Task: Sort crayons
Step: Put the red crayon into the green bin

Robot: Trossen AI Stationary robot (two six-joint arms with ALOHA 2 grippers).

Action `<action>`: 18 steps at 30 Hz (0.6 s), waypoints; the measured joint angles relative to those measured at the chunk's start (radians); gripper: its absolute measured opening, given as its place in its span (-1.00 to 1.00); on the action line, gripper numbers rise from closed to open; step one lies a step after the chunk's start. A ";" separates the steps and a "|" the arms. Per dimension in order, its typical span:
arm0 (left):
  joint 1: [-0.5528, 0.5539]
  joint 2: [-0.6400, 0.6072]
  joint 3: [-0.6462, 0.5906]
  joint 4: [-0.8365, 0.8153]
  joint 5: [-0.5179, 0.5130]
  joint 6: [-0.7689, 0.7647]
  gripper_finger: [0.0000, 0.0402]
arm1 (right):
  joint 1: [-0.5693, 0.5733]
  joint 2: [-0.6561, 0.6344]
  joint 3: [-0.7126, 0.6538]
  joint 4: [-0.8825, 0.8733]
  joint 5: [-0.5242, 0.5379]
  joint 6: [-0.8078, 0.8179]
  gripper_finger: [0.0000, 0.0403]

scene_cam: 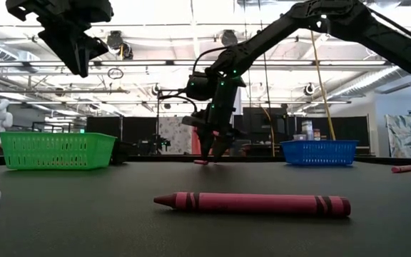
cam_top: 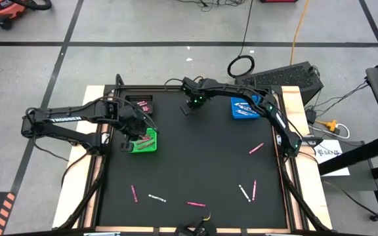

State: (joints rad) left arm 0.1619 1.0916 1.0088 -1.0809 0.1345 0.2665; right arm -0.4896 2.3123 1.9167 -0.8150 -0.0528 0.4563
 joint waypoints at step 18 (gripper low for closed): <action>0.000 0.000 0.000 0.080 -0.074 0.005 -0.65 | 0.002 -0.002 0.211 -0.287 -0.004 -0.112 -0.22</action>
State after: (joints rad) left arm 0.1619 1.0920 1.0088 -1.0010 0.0604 0.2713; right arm -0.4875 2.3104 2.1277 -1.1019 -0.0570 0.3447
